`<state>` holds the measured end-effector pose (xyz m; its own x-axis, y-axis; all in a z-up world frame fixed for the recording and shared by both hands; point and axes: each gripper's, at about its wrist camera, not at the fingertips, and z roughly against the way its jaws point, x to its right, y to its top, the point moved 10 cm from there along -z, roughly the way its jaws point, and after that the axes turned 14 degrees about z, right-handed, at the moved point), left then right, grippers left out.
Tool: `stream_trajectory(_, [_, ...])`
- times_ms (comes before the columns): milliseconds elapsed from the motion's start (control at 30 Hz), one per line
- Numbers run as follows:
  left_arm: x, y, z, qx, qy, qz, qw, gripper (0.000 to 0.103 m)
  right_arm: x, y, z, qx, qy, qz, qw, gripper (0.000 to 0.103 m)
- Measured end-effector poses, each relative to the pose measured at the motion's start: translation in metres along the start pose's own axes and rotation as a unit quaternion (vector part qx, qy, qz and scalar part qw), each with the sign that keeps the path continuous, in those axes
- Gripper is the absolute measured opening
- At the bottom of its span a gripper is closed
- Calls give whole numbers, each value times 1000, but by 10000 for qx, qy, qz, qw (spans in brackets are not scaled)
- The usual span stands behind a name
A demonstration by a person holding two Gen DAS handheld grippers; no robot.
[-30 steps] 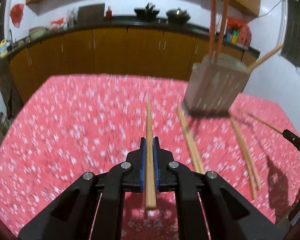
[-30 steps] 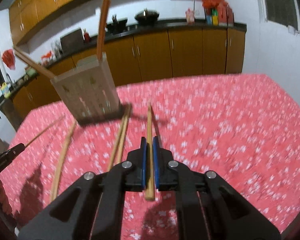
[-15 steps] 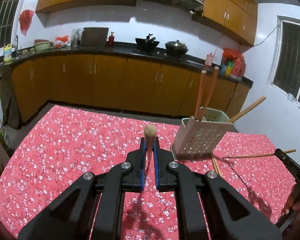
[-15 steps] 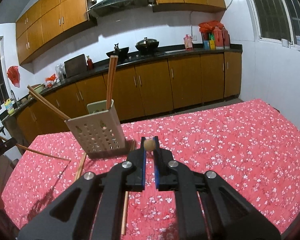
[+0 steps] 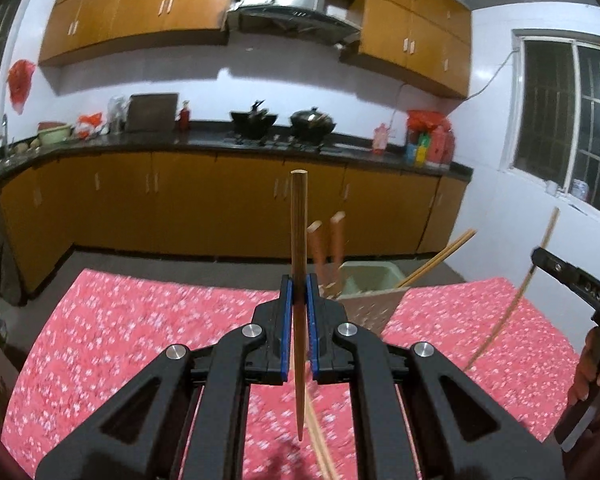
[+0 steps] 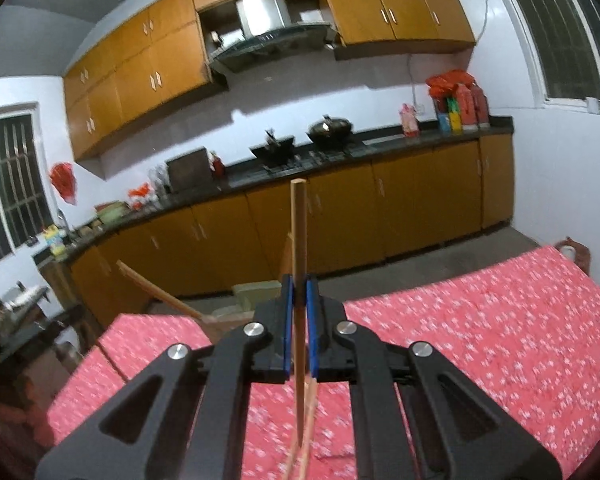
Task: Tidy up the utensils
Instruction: 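Lift the left tool's chopstick upright over the beige holder while the right tool carries its own, then open the left tool over the holder while the right tool releases its chopstick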
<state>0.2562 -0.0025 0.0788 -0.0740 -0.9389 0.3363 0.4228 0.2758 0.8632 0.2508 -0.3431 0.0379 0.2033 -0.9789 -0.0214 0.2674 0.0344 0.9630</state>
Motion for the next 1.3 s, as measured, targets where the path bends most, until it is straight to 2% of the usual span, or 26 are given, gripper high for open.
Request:
stream_trajectory(133, [30, 19, -3, 213, -227, -80, 9995, 7, -12, 35, 0, 387, 88, 0, 9992, 8])
stream_trajectory(300, [67, 56, -8, 751, -436, -129, 9961, 7, -22, 74, -9, 951, -82, 85, 9954, 8])
stream_trajectory(433, [79, 84, -19, 1173, -370, -34, 9924, 7, -19, 91, -31, 1210, -289, 87, 9922, 8])
stream_trajectory(600, [76, 103, -37, 1591, -141, 63, 9871, 7, -22, 97, -61, 1289, -443, 230, 9904, 8])
stream_trajectory(767, [68, 92, -62, 1487, -73, 167, 9887, 7, -30, 86, -92, 1170, -392, 310, 9919, 8])
stream_trajectory(900, [60, 70, -79, 1117, -95, 239, 9934, 8, -37, 69, -107, 926, -295, 371, 9946, 8])
stream_trajectory(1000, [54, 60, -85, 941, -131, 321, 9950, 8, -35, 58, -109, 814, -255, 296, 9959, 16])
stream_trajectory(1033, [54, 58, -86, 905, -143, 331, 9952, 8, -35, 57, -108, 809, -256, 275, 9960, 23])
stream_trajectory(1100, [54, 57, -85, 871, -141, 311, 9956, 12, -32, 58, -103, 842, -264, 214, 9959, 28])
stream_trajectory(1167, [54, 60, -78, 941, -129, 287, 9951, 32, -31, 59, -95, 864, -243, 184, 9958, 28])
stream_trajectory(1200, [53, 62, -75, 987, -127, 289, 9946, 36, -30, 60, -91, 888, -241, 178, 9956, 28])
stream_trajectory(1300, [53, 67, -63, 1081, -157, 292, 9936, 37, -27, 65, -76, 969, -260, 171, 9948, 28])
